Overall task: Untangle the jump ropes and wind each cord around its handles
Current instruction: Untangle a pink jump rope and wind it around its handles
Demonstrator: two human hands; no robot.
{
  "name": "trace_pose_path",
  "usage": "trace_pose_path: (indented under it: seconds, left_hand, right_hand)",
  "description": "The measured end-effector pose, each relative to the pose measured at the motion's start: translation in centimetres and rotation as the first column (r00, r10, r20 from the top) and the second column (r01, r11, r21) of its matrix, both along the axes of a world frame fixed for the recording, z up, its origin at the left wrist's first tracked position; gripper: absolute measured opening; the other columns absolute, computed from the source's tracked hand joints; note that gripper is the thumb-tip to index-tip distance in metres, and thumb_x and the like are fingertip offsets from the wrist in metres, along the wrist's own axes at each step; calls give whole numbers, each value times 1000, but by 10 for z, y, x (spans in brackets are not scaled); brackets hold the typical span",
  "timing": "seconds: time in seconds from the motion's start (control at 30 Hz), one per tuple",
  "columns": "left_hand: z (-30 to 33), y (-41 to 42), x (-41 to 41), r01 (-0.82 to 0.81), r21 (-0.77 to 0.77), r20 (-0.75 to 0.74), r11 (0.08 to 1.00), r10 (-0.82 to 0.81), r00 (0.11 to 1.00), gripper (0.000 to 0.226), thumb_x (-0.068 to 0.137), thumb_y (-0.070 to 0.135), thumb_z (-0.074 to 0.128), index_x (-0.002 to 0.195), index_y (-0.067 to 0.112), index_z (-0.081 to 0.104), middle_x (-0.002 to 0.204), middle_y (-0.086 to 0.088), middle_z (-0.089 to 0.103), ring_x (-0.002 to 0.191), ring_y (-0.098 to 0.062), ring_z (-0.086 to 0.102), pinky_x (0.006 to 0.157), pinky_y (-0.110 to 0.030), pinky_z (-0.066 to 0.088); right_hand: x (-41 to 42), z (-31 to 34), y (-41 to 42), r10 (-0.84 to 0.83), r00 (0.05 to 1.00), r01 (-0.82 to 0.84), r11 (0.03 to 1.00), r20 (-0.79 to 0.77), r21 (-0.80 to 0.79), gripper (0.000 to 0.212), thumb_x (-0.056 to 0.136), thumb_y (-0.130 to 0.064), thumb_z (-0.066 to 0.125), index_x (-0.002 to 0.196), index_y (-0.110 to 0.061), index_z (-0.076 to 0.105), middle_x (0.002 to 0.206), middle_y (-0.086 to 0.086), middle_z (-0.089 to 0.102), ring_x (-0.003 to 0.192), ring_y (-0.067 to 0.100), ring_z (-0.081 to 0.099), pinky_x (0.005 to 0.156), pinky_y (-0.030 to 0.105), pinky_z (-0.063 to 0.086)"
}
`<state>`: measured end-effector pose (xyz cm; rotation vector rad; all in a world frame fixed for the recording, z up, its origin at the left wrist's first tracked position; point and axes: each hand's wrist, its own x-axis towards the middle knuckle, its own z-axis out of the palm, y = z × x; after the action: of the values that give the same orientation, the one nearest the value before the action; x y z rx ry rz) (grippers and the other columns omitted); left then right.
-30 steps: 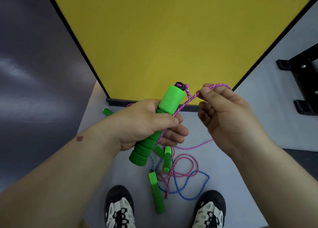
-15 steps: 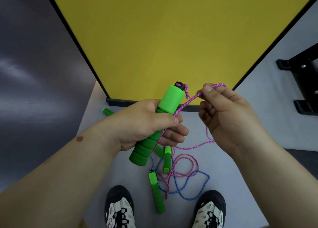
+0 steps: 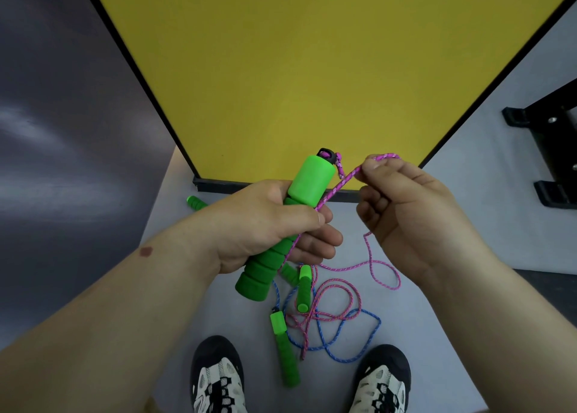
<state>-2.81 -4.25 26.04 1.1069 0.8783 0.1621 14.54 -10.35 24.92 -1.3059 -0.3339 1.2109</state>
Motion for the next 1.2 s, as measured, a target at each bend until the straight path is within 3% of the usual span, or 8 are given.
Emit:
trace_pose_path:
  seconds: [0.1,0.3,0.6,0.7,0.83,0.93,1.07,1.2]
  left_hand:
    - [0,0,0,-3,2,3,1000,3,1000,11,97,4,56,108,1,58,89,-16,76,76,-24,73,75,-37,62]
    - [0,0,0,5,4,-3,1000,-5,1000,6,97,4,56,102,4,59,90,-17,76,76,-24,73,74,-36,61]
    - [-1,1,0,-9,-6,16,1000,9,1000,12,96,6,59,108,2,59,91,-16,76,77,-25,73,74,-36,60]
    - [-1,1,0,-9,-7,14,1000,9,1000,16,92,7,63,107,2,58,90,-17,76,77,-25,73,74,-37,61]
    - [-1,0,1,-16,-8,7,1000,16,1000,9,96,3,58,105,2,58,89,-17,76,75,-24,73,72,-35,61]
    - [0,0,1,-14,1,1,1000,14,1000,12,97,3,56,108,0,58,90,-17,76,77,-25,73,72,-35,61]
    - [0,1,0,-12,0,6,1000,12,1000,15,97,4,56,111,-1,57,89,-16,76,76,-24,73,71,-35,61]
    - [-1,1,0,-12,-17,24,1000,12,1000,24,87,10,63,108,1,58,88,-16,76,75,-24,73,70,-34,60]
  right_hand:
    - [0,-1,0,10,1000,-10,1000,-18,-5,4,91,-19,70,89,-15,68,83,0,71,60,9,55,62,24,48]
    - [-10,-3,-4,210,977,-210,978,-28,-9,8,90,-18,69,82,-17,69,80,2,66,63,10,55,62,24,47]
    - [1,0,0,-48,999,48,999,2,3,11,91,-19,71,80,-18,69,76,-2,68,60,9,56,62,23,49]
    - [-2,-1,-1,46,998,-46,999,-46,7,5,88,-21,71,88,-17,68,79,-2,67,61,9,55,63,24,48]
    - [-8,-2,-4,240,969,-241,970,-50,-8,20,78,-21,73,96,-12,67,82,4,68,62,9,55,62,24,47]
    - [-6,-3,-3,173,985,-173,985,-3,-18,1,87,-15,70,88,-14,70,79,3,69,63,9,56,62,24,47]
    - [1,-1,0,-8,1000,8,1000,-9,14,7,90,-16,70,84,-17,70,81,0,70,62,10,57,63,24,49]
    - [1,-1,-1,4,999,-4,1000,-39,15,6,92,-20,69,87,-17,68,84,0,71,63,10,56,64,24,49]
